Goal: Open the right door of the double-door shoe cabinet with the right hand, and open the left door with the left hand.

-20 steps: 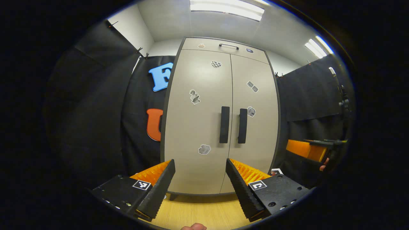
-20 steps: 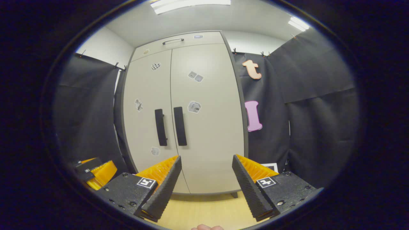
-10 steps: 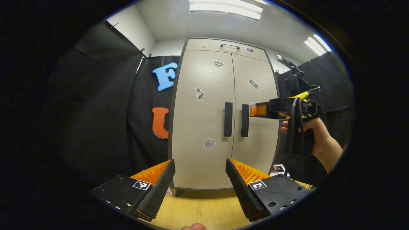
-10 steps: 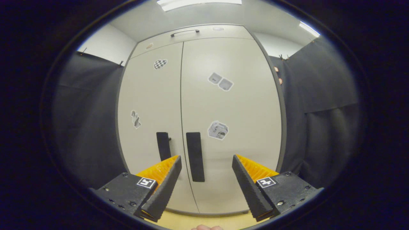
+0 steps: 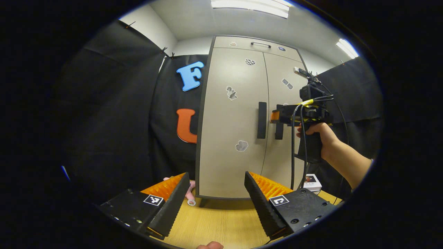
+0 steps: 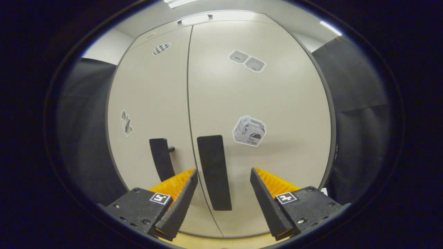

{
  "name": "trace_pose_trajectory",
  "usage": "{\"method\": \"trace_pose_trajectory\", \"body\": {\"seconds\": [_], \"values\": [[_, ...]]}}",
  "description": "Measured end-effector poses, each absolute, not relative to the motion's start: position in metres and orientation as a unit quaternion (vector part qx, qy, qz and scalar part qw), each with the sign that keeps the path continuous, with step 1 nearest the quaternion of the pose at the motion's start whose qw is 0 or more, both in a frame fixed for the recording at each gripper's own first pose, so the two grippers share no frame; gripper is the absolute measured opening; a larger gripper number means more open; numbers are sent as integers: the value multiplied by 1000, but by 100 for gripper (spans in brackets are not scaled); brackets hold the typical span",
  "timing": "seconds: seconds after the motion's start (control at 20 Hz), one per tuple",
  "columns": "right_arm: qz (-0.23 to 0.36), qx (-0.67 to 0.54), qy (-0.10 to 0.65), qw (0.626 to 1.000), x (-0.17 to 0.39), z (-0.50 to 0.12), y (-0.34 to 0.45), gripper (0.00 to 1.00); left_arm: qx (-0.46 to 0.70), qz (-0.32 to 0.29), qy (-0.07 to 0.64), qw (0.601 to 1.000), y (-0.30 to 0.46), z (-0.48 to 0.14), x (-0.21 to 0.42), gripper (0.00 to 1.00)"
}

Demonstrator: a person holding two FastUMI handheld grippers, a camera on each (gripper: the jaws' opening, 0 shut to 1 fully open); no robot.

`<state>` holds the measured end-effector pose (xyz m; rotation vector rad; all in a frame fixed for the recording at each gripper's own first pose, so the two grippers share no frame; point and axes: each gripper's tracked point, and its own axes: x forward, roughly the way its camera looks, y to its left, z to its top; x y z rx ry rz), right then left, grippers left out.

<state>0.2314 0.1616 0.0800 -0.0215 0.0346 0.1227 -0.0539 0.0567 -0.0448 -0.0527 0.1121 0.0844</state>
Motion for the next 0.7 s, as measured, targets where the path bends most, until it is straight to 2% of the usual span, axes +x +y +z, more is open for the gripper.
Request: {"method": "trace_pose_trajectory", "body": {"seconds": [0.25, 0.4, 0.45, 0.5, 0.55, 0.65, 0.7], "values": [[52, -18, 8, 998, 235, 82, 158, 82, -29, 51, 65, 996, 65, -51, -49, 95], [61, -42, 3, 997, 235, 83, 167, 62, -31, 50, 65, 996, 65, -51, -48, 95], [62, -53, 4, 997, 235, 81, 171, 53, -30, 48, 66, 996, 64, -52, -48, 95], [58, -63, 1, 996, 236, 82, 172, 39, -30, 47, 67, 996, 65, -53, -47, 95], [55, -67, 1, 996, 235, 81, 171, 32, -31, 45, 68, 996, 64, -54, -47, 95], [58, -59, 3, 997, 235, 81, 171, 26, -33, 42, 70, 996, 62, -56, -45, 95], [59, -61, 5, 996, 235, 81, 171, 28, -33, 42, 73, 996, 62, -58, -44, 95]]}}
